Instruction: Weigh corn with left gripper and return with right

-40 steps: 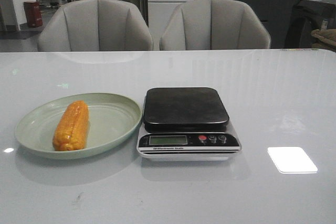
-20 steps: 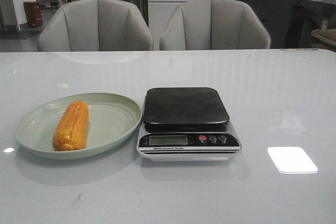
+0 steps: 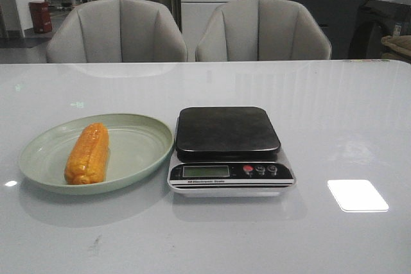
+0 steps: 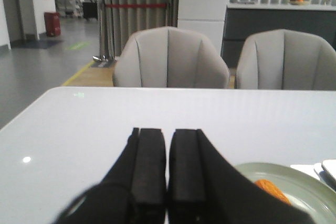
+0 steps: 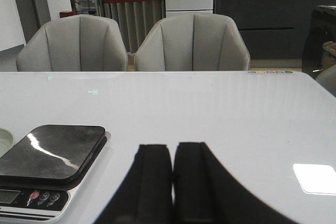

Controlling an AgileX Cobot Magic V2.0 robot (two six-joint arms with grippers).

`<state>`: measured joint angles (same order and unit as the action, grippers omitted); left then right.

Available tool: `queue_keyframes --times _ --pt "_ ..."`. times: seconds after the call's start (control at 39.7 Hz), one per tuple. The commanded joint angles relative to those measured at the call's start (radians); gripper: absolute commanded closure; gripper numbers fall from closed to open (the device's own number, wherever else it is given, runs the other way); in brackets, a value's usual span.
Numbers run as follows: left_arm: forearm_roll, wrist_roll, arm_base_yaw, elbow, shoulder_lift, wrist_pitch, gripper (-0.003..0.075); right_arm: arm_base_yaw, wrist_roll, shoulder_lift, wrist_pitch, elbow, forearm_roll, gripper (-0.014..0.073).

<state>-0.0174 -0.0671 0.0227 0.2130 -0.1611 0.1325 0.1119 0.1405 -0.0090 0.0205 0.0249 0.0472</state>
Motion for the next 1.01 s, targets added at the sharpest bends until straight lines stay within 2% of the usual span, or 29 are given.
queue_keyframes --times 0.0,0.13,0.5,0.55,0.63,0.81,0.88,0.98 --pt "0.011 0.003 0.037 0.093 -0.089 0.006 0.0606 -0.005 -0.009 -0.014 -0.081 0.011 0.011 0.0418" --pt "0.017 0.003 0.064 0.146 -0.166 0.118 0.0606 -0.005 -0.009 -0.014 -0.081 0.011 0.011 0.0418" --pt "0.017 0.003 0.071 0.146 -0.207 0.103 0.0596 -0.005 -0.009 -0.014 -0.081 0.011 0.011 0.0418" --pt "0.017 0.003 0.085 0.146 -0.215 0.103 0.0569 -0.005 -0.009 -0.014 -0.081 0.011 0.011 0.0418" --pt "0.017 0.003 0.113 0.152 -0.237 0.118 0.0484 -0.005 -0.009 -0.014 -0.081 0.011 0.011 0.0418" --pt "-0.031 0.003 0.175 0.203 -0.336 0.150 0.0211 -0.005 -0.009 -0.014 -0.081 0.011 0.011 0.0418" --pt "-0.031 0.003 0.182 0.237 -0.394 0.146 0.0149 -0.005 -0.009 -0.014 -0.081 0.011 0.011 0.0418" --pt "-0.014 0.003 0.182 0.294 -0.487 0.146 0.0143 -0.005 -0.009 -0.014 -0.081 0.011 0.011 0.0418"
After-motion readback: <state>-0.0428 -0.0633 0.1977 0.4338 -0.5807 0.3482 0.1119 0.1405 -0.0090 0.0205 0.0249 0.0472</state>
